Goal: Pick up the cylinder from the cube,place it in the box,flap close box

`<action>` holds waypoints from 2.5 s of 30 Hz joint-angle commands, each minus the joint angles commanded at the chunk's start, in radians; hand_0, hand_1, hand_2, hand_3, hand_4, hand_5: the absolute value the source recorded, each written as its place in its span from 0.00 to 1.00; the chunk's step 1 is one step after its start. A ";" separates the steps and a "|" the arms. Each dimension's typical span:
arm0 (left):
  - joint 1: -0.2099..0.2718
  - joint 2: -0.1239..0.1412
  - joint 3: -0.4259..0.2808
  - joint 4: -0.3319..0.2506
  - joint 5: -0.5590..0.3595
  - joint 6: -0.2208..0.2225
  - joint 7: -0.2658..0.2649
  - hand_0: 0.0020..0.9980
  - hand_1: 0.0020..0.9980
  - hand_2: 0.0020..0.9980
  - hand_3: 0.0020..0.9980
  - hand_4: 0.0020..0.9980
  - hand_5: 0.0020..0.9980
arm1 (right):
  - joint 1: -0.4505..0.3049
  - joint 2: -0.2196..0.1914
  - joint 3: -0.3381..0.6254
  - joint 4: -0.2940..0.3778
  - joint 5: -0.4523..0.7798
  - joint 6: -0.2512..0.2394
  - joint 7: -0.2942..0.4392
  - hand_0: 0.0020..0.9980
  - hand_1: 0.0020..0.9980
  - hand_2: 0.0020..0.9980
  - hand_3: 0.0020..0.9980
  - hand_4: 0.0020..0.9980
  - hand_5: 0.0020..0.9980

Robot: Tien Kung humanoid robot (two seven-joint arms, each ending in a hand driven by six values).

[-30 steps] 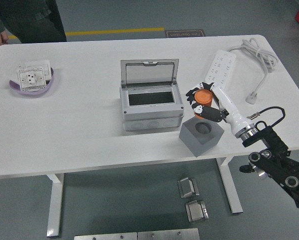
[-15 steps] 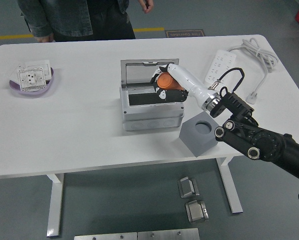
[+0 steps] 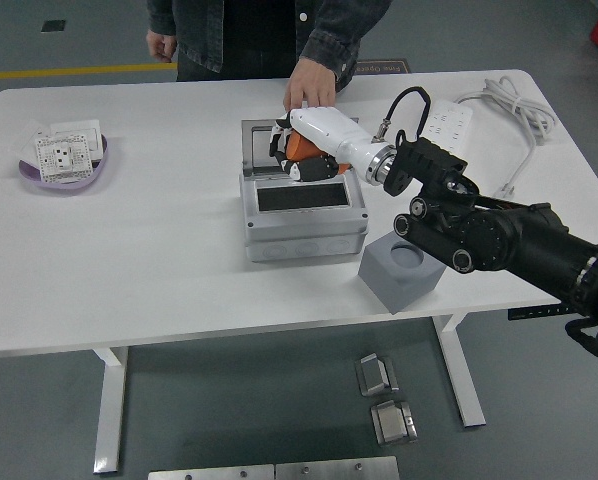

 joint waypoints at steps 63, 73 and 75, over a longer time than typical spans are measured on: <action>-0.004 -0.009 0.040 -0.002 -0.046 -0.007 -0.008 0.66 0.67 0.56 0.60 0.61 0.24 | -0.011 -0.192 0.207 0.276 -0.062 0.129 -0.045 0.68 0.61 0.73 1.00 0.70 0.21; -0.013 -0.001 0.033 -0.007 -0.038 -0.009 0.000 0.66 0.67 0.56 0.60 0.61 0.24 | 0.104 -0.135 0.180 0.147 0.012 0.153 -0.026 0.65 0.59 0.72 1.00 0.70 0.23; -0.016 0.002 0.031 -0.007 -0.035 -0.010 0.001 0.66 0.67 0.56 0.60 0.61 0.24 | 0.124 -0.116 0.157 0.104 0.040 0.158 -0.018 0.65 0.59 0.72 1.00 0.70 0.23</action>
